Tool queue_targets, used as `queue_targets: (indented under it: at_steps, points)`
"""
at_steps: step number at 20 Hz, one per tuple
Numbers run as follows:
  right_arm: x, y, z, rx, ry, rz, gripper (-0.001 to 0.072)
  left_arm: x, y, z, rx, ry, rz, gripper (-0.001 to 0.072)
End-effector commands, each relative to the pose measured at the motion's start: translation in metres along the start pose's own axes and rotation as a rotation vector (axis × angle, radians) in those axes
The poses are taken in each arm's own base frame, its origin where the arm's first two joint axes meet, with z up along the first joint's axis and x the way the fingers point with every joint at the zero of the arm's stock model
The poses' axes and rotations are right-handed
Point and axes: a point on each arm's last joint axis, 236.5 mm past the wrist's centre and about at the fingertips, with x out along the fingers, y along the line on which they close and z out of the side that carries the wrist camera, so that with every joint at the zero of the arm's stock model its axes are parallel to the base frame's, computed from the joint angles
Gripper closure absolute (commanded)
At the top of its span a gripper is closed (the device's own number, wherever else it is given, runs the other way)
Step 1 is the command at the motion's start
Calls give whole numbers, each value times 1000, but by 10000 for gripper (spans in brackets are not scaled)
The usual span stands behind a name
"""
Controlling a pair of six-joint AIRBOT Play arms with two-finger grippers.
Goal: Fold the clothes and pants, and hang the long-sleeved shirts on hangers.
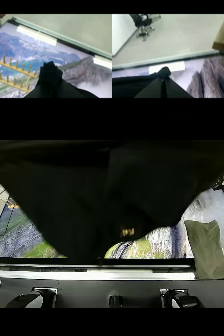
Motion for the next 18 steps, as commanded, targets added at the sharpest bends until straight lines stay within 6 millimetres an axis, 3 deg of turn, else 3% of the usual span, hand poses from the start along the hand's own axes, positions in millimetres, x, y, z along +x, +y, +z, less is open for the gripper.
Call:
queue_targets:
  at_steps: [1, 5, 8, 11, 12, 13, 14, 15, 16, 17, 18]
  points:
    - [84, -26, -66, 105, 247, -87, 679, 55, -14, -66, 31, 216, -48, 694]
    - [206, -63, -213, 189, 640, -172, 679, 160, 2, -205, 68, 577, 35, 694]
    - [278, -93, -312, 257, 774, -212, 679, 223, 14, -305, 97, 780, 84, 694]
    - [327, -105, -383, 371, 804, -205, 679, 266, 8, -366, 57, 849, 59, 694]
    - [336, -104, -396, 420, 803, -195, 676, 275, 2, -378, 21, 856, 39, 693]
    - [342, -101, -401, 459, 795, -182, 608, 280, -2, -384, -13, 857, 22, 686]
    - [345, -98, -402, 485, 790, -173, 478, 284, -5, -385, -35, 852, 10, 569]
    - [343, -99, -397, 483, 788, -170, 352, 284, -6, -382, -30, 847, 0, 377]
    - [335, -101, -388, 458, 802, -159, 303, 282, -4, -374, 5, 846, -16, 175]
    - [322, -105, -377, 409, 834, -139, 273, 278, -1, -363, 41, 847, -30, 128]
    - [299, -114, -365, 327, 889, -114, 212, 270, 4, -349, 86, 851, -46, 129]
